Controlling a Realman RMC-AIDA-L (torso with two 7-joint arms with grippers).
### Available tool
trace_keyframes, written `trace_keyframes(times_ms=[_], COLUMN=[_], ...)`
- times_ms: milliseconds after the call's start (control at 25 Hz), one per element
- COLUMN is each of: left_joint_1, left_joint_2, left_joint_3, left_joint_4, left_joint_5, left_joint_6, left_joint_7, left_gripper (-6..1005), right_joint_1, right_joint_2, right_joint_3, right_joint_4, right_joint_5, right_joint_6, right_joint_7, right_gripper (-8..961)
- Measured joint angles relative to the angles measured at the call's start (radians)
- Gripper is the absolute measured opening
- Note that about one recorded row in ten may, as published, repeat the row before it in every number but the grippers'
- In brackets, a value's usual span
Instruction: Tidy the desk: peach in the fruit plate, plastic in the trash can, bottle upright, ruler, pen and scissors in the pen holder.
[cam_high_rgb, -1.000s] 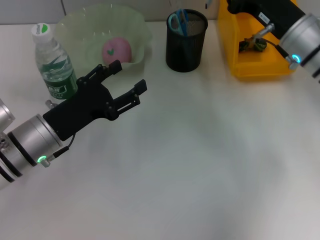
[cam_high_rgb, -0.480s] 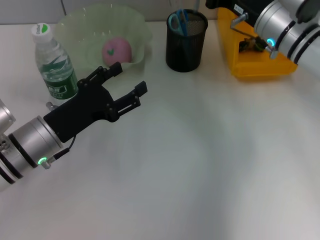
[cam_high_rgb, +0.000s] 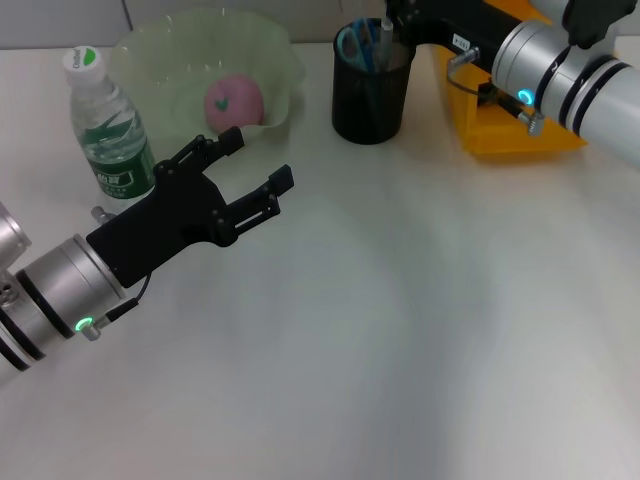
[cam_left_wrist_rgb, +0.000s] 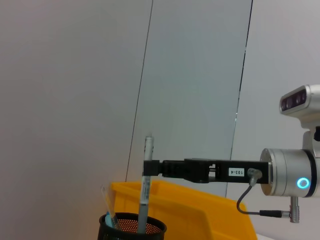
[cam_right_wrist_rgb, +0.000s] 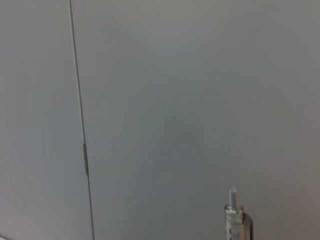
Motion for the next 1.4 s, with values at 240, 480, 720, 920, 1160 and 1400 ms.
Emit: trace_keyframes(times_ms=[240, 480, 720, 920, 1160, 1400], left_joint_1=[0.004, 0.007, 0.009, 0.013, 0.021, 0.029], left_joint_2=[0.0, 0.0, 0.0, 0.0, 0.001, 0.005], left_joint_3=[0.004, 0.007, 0.007, 0.007, 0.011, 0.013], left_joint_4=[0.001, 0.001, 0.001, 0.002, 0.006, 0.009], left_joint_5=[0.0, 0.0, 0.001, 0.005, 0.011, 0.021], left_joint_6=[0.001, 0.0, -0.003, -0.003, -0.003, 0.001], left_joint_7=[0.004, 0.011, 0.019, 0.019, 0.019, 0.011], left_gripper=[831, 831, 830, 830, 830, 830], right_joint_1=[-0.005, -0.005, -0.022, -0.083, -0.197, -0.317], right_joint_2=[0.0, 0.0, 0.0, 0.0, -0.012, -0.019], right_joint_3=[-0.003, -0.025, -0.019, -0.012, -0.037, -0.034], right_joint_4=[0.001, 0.001, -0.008, -0.05, -0.132, -0.253], right_joint_5=[-0.001, -0.001, 0.004, 0.008, -0.026, -0.18], right_joint_6=[0.002, 0.006, -0.017, -0.113, -0.275, -0.436], right_joint_7=[0.026, 0.046, 0.05, 0.071, 0.244, 0.387], right_gripper=[233, 401, 549, 657, 707, 806])
